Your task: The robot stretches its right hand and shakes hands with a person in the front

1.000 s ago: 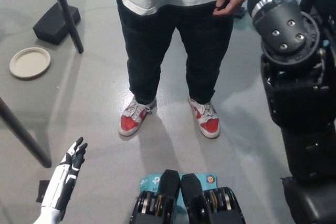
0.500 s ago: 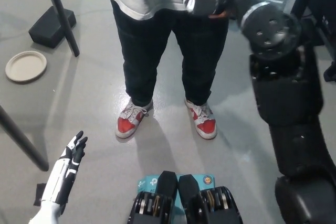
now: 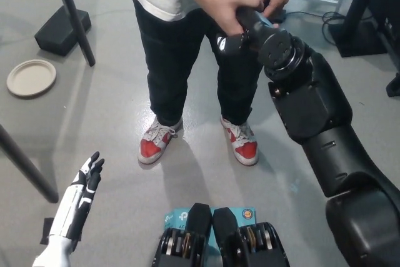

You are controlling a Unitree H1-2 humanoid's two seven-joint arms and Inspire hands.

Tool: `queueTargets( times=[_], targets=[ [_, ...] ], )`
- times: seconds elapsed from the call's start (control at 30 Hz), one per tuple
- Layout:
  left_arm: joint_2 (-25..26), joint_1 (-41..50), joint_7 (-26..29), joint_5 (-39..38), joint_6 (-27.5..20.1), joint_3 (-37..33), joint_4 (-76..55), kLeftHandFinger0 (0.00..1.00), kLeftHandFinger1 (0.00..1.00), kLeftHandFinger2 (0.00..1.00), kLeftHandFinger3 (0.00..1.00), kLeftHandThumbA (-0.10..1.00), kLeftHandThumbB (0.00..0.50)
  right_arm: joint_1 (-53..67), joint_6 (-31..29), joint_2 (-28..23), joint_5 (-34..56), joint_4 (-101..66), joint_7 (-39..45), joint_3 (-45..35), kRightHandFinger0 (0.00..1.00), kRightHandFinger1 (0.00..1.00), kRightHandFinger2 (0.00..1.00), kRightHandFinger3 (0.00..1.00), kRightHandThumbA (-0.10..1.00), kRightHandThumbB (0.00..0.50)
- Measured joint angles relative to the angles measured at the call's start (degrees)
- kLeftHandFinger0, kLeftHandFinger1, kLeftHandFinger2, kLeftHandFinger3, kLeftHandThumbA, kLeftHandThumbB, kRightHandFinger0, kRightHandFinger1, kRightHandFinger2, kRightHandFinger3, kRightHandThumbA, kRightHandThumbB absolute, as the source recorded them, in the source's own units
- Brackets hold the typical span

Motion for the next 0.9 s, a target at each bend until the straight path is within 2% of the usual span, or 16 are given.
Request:
queueTargets(
  times=[0.03,0.07,0.1,0.13,0.23,0.27,0.33,0.47,0.5,0.63,0.67,0.87,0.9],
  targets=[
    [0.0,0.0,-0.02,0.01,0.02,0.0,-0.05,1.0,1.0,1.0,1.0,1.0,0.105,0.03,-0.17,0.0,0.51,-0.06,-0.66,0.1,0.99,1.0,1.0,1.0,0.44,0.337],
    [0.0,0.0,-0.04,0.04,0.06,-0.02,-0.09,1.0,1.0,1.0,1.0,1.0,0.097,0.13,-0.34,-0.01,0.81,-0.25,-1.03,0.14,1.0,1.0,1.0,1.0,0.47,0.336],
    [0.0,0.0,-0.04,0.08,0.06,-0.03,-0.11,1.0,1.0,1.0,1.0,1.0,0.095,0.38,-0.42,-0.02,1.18,-0.93,-1.33,0.17,1.0,1.0,1.0,1.0,0.54,0.356],
    [0.0,0.01,-0.04,0.12,0.06,-0.03,-0.11,1.0,1.0,1.0,1.0,1.0,0.1,0.71,-0.44,-0.02,1.45,-1.71,-1.61,0.2,1.0,1.0,1.0,1.0,0.64,0.411],
    [0.02,0.04,-0.04,0.16,0.06,-0.02,-0.13,1.0,1.0,1.0,1.0,1.0,0.1,3.18,-0.56,-0.04,2.9,-7.32,-1.85,0.12,1.0,1.0,1.0,1.0,0.65,0.418],
    [0.02,0.04,-0.04,0.17,0.06,-0.03,-0.13,1.0,1.0,1.0,1.0,1.0,0.103,3.64,-0.57,-0.05,3.26,-8.11,-1.9,0.14,1.0,1.0,1.0,1.0,0.83,0.457],
    [-0.03,0.04,-0.06,0.18,0.06,-0.08,-0.1,1.0,1.0,1.0,1.0,1.0,0.108,5.52,-0.53,-0.16,4.08,-11.7,-1.75,-0.03,1.0,1.0,1.0,1.0,0.95,0.488],
    [-0.02,0.38,-0.05,0.17,0.06,-0.06,0.25,1.0,1.0,1.0,1.0,1.0,0.106,12.34,-0.5,-0.17,5.19,-20.97,-1.47,-0.38,1.0,1.0,1.0,1.0,0.97,0.492],
    [-0.02,0.49,-0.05,0.17,0.06,-0.06,0.26,1.0,1.0,1.0,1.0,1.0,0.103,13.78,-0.47,-0.2,5.45,-22.41,-1.43,-0.46,1.0,1.0,1.0,1.0,1.0,0.453],
    [-0.02,0.86,-0.09,0.12,0.07,-0.07,0.46,1.0,1.0,1.0,1.0,1.0,0.113,20.9,-0.44,-0.72,6.8,-30.95,-1.19,-1.37,1.0,1.0,1.0,1.0,1.0,0.448],
    [-0.02,0.93,-0.11,0.11,0.07,-0.07,0.48,1.0,1.0,1.0,1.0,1.0,0.107,22.51,-0.43,-0.98,7.1,-32.69,-1.09,-1.61,1.0,1.0,1.0,1.0,1.0,0.411],
    [-0.02,1.06,-0.22,0.09,0.06,-0.05,0.65,1.0,1.0,1.0,1.0,1.0,0.104,34.42,-0.55,-4.49,10.36,-45.97,-0.62,-5.14,1.0,1.0,1.0,1.0,1.0,0.414],
    [-0.02,1.11,-0.22,0.09,0.07,-0.04,0.65,1.0,1.0,1.0,1.0,1.0,0.105,35.39,-0.57,-4.87,10.67,-47.04,-0.59,-5.54,1.0,1.0,1.0,1.0,1.0,0.396]
  ],
)
